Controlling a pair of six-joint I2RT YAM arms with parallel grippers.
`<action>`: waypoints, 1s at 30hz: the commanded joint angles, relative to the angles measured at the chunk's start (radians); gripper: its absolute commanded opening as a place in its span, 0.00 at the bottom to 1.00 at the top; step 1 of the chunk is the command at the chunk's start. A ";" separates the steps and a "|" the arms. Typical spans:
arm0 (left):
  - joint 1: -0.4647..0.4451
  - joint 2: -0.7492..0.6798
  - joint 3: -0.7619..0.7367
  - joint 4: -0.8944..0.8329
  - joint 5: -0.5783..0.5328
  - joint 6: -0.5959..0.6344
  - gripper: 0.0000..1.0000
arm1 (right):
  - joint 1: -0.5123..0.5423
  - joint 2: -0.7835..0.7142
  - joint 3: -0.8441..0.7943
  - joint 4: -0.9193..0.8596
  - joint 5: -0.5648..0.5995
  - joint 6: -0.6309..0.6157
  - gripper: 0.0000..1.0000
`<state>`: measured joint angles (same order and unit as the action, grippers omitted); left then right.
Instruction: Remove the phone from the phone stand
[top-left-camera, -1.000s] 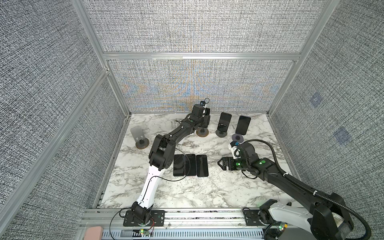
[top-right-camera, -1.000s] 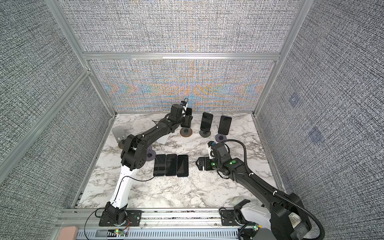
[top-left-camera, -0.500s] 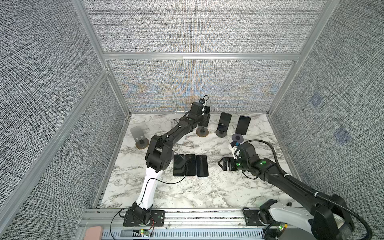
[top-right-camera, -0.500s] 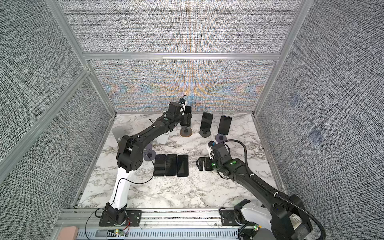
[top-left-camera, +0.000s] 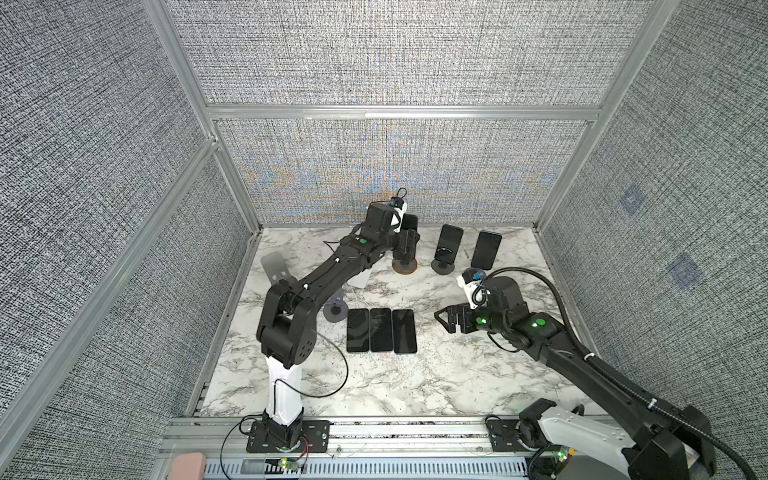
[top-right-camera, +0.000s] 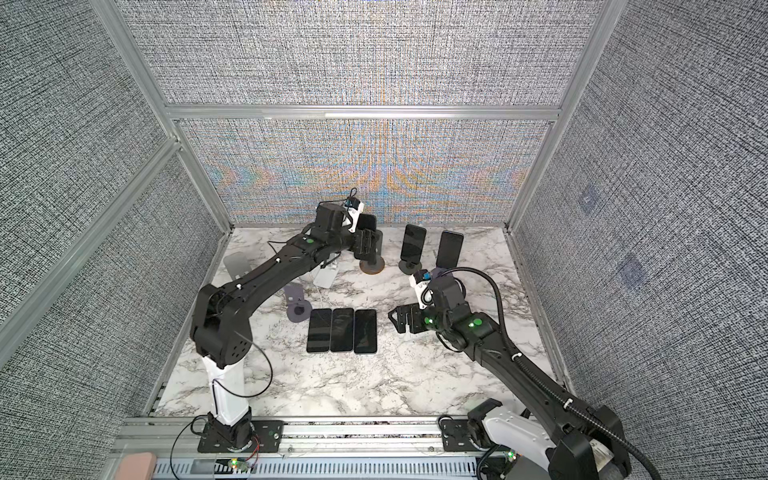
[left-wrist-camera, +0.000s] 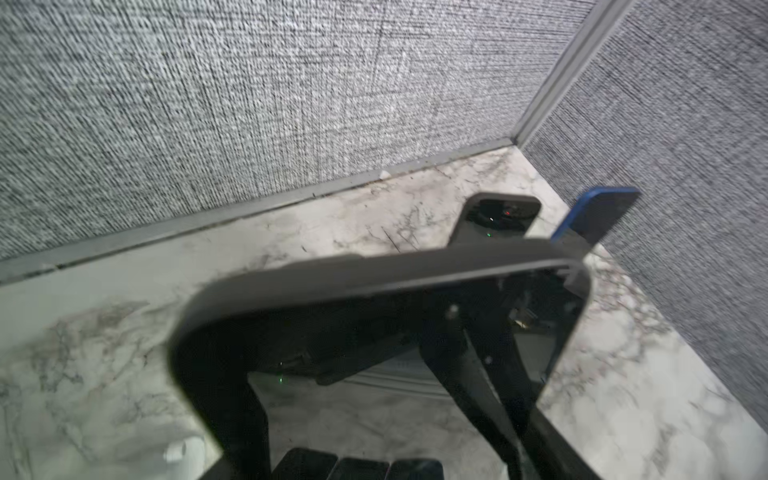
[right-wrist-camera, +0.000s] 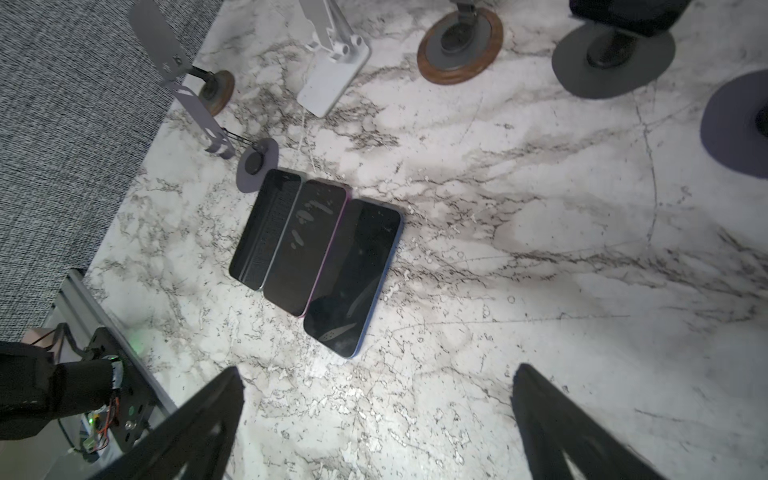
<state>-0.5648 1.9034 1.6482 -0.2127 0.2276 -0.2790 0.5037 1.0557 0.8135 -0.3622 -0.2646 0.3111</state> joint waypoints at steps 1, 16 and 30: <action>0.016 -0.084 -0.095 0.031 0.164 -0.106 0.44 | -0.001 -0.002 0.047 0.001 -0.062 -0.027 0.96; 0.022 -0.290 -0.504 0.334 0.360 -0.438 0.15 | 0.121 0.159 0.239 0.029 -0.052 0.058 0.49; 0.015 -0.356 -0.606 0.366 0.358 -0.465 0.14 | 0.143 0.284 0.268 0.110 0.004 0.088 0.41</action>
<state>-0.5495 1.5597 1.0420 0.0967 0.5667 -0.7349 0.6407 1.3251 1.0733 -0.2859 -0.2657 0.3950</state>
